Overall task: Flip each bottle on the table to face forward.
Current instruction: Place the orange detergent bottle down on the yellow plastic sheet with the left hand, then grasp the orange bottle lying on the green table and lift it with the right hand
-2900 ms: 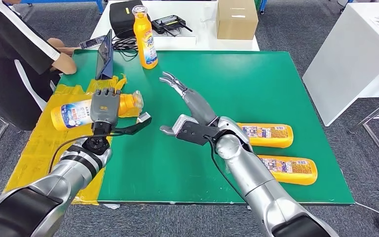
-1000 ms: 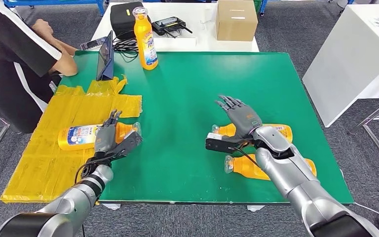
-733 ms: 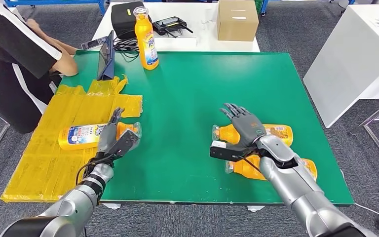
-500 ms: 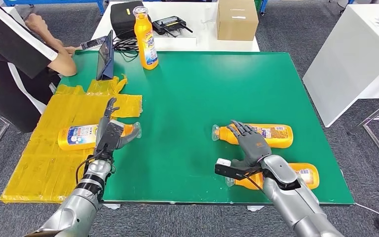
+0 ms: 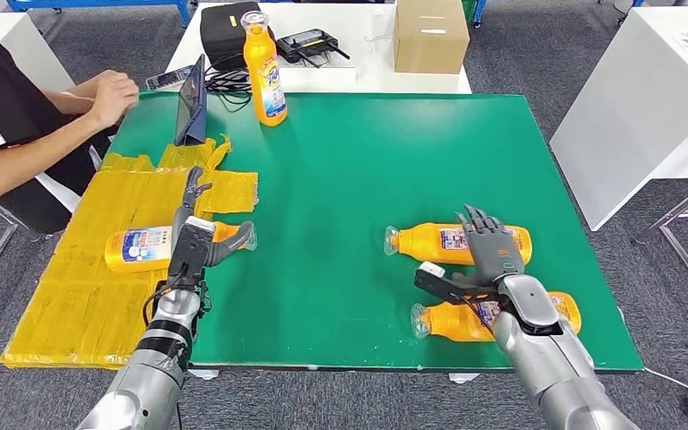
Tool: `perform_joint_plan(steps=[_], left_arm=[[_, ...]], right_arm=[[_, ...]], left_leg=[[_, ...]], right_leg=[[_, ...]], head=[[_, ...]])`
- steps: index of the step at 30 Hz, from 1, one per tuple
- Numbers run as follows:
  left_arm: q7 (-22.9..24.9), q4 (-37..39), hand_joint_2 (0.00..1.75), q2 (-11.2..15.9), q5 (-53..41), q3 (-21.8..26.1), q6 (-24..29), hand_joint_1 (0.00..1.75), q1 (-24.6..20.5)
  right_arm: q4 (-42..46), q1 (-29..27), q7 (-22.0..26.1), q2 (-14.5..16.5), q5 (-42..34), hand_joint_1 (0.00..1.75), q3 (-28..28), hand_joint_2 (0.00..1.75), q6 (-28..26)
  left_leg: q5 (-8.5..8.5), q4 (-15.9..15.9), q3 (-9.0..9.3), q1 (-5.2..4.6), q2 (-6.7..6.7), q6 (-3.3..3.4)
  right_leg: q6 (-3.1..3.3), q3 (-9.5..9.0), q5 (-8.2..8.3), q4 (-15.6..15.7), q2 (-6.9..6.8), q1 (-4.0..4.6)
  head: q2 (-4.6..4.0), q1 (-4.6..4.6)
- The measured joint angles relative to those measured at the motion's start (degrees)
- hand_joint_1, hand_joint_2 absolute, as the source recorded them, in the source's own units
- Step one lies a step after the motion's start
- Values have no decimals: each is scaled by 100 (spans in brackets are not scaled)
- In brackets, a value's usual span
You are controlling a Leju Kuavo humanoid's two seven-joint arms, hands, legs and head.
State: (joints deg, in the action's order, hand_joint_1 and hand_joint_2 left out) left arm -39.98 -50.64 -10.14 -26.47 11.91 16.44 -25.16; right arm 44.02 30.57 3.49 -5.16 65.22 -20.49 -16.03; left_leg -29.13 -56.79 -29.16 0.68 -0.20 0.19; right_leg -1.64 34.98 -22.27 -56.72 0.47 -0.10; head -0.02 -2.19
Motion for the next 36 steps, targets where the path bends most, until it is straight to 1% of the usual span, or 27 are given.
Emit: perform_joint_plan(steps=[9, 11, 20, 26, 36], left_arm=[[-3, 0, 175, -48, 0, -1, -1, 0, -2], [-10, 0, 175, -60, 0, -5, -9, 0, -7], [-15, 5, 175, -127, 9, -84, -66, 0, -143], [-15, 77, 175, -172, 40, -234, -60, 0, -291], [-15, 294, 175, -240, 155, -476, -73, 0, -472]], right_arm=[[-254, 240, -123, 151, 153, 0, 263, 175, -127], [-326, 309, -160, 178, 213, 0, 308, 175, -70], [-1065, 968, -145, 243, 258, 0, 466, 175, 502], [-1634, 1352, -33, 249, 220, 0, 519, 175, 1137], [-2146, 1640, -12, 256, 142, 0, 549, 175, 1679]], left_leg=[[0, 0, -1, -1, 0, 0], [0, 0, 0, -1, 0, 0], [0, -1, 1, -2, 0, 0], [0, -2, 0, -2, 0, 0], [0, -3, 0, -2, 0, 1]], right_leg=[[0, 0, 0, 1, 0, 0], [0, 1, 0, 1, 0, 0], [0, 1, 0, 1, 0, 0], [0, 1, 0, 1, -1, 0], [-1, 1, 0, 1, 0, 0]], head=[[0, 0], [0, -1], [0, -1], [0, 0], [0, -1]])
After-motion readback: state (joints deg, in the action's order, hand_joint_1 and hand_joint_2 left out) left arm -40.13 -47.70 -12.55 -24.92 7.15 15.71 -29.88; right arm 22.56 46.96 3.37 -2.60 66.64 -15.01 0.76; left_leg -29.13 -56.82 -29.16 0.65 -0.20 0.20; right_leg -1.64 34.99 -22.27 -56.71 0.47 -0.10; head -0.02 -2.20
